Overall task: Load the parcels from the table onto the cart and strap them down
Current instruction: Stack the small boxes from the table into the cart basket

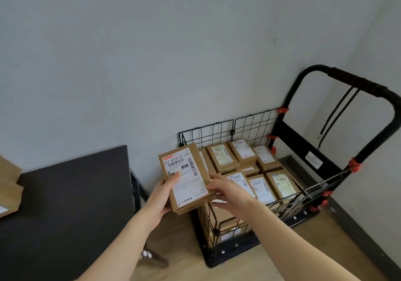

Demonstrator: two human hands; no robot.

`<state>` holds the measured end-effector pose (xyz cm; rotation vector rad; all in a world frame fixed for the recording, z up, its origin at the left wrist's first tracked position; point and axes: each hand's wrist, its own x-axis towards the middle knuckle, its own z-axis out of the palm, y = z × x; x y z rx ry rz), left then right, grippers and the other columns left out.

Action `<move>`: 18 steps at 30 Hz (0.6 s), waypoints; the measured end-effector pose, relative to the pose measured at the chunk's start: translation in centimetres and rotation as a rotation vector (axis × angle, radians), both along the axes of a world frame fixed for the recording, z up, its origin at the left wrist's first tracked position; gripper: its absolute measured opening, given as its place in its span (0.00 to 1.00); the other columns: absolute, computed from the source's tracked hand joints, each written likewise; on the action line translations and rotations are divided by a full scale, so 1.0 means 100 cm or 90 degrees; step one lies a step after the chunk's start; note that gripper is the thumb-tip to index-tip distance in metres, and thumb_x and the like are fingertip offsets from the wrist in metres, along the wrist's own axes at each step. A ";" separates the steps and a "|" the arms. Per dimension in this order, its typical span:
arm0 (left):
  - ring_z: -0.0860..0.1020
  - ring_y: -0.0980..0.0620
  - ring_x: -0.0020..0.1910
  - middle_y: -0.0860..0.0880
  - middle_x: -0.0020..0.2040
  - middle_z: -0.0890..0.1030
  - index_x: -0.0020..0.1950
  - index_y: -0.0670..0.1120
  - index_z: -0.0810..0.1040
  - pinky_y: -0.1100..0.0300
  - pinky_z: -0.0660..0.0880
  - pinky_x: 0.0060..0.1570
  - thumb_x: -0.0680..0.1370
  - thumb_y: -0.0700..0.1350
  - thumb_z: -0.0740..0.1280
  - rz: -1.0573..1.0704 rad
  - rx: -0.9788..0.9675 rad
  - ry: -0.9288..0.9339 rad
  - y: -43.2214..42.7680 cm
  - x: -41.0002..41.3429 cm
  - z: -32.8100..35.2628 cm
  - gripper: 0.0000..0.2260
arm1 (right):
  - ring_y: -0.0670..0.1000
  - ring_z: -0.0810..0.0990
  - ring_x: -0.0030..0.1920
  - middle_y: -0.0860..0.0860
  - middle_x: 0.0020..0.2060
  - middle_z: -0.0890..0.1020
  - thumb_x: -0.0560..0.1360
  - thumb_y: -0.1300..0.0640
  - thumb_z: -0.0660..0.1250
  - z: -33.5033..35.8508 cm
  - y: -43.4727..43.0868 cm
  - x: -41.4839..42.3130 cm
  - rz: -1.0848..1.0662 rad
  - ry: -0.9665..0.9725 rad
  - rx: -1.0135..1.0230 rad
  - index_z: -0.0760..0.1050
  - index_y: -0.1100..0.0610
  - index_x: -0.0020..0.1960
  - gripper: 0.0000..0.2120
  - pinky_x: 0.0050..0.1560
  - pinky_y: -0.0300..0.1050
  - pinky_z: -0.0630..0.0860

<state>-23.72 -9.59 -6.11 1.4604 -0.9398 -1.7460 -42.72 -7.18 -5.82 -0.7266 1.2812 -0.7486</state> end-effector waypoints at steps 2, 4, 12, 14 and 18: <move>0.77 0.53 0.50 0.53 0.52 0.80 0.60 0.55 0.71 0.51 0.74 0.51 0.77 0.54 0.63 -0.018 -0.004 -0.001 -0.009 -0.046 -0.001 0.13 | 0.52 0.76 0.59 0.52 0.56 0.79 0.72 0.56 0.68 -0.005 -0.007 -0.042 -0.002 0.034 -0.004 0.70 0.48 0.67 0.24 0.66 0.52 0.68; 0.78 0.53 0.52 0.53 0.53 0.81 0.60 0.55 0.71 0.51 0.75 0.50 0.77 0.53 0.64 -0.048 -0.012 -0.005 -0.018 -0.087 -0.003 0.13 | 0.50 0.76 0.58 0.50 0.56 0.80 0.72 0.54 0.69 -0.009 -0.015 -0.081 -0.017 0.053 -0.003 0.69 0.49 0.67 0.24 0.64 0.50 0.68; 0.75 0.51 0.61 0.52 0.62 0.78 0.67 0.56 0.67 0.47 0.71 0.64 0.77 0.50 0.66 -0.150 0.004 -0.098 -0.059 -0.171 -0.020 0.20 | 0.50 0.80 0.49 0.53 0.51 0.82 0.75 0.58 0.67 -0.027 -0.049 -0.155 -0.102 0.043 0.062 0.72 0.56 0.62 0.16 0.42 0.39 0.75; 0.76 0.52 0.59 0.53 0.60 0.79 0.65 0.56 0.69 0.47 0.72 0.63 0.77 0.50 0.66 -0.159 0.011 -0.101 -0.078 -0.182 -0.028 0.17 | 0.49 0.80 0.48 0.53 0.50 0.82 0.75 0.58 0.68 -0.032 -0.062 -0.166 -0.122 0.063 0.071 0.73 0.55 0.61 0.15 0.42 0.39 0.75; 0.77 0.52 0.56 0.54 0.55 0.81 0.61 0.54 0.73 0.46 0.73 0.61 0.77 0.50 0.66 -0.208 0.026 -0.100 -0.109 -0.212 -0.044 0.13 | 0.50 0.79 0.49 0.52 0.48 0.82 0.75 0.56 0.68 -0.036 -0.077 -0.191 -0.174 0.119 0.097 0.73 0.49 0.53 0.09 0.50 0.43 0.74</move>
